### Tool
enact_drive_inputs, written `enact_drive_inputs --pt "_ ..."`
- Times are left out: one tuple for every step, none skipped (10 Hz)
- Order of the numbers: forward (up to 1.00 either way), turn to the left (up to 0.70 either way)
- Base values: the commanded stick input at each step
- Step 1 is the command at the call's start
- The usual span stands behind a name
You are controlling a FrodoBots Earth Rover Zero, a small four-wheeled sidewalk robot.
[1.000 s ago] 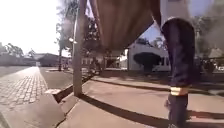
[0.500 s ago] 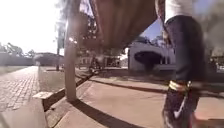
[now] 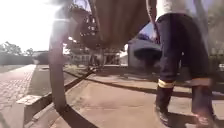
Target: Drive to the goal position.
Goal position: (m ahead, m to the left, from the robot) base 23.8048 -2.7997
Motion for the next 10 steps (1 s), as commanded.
enact_drive_inputs --pt "0.70 0.00" --pt "0.70 0.00" --pt "0.70 0.00" --pt "0.70 0.00" --pt "0.70 0.00" --pt "0.70 0.00" --pt "0.70 0.00" --pt "0.70 0.00" --pt "0.70 0.00" --pt "0.70 0.00"
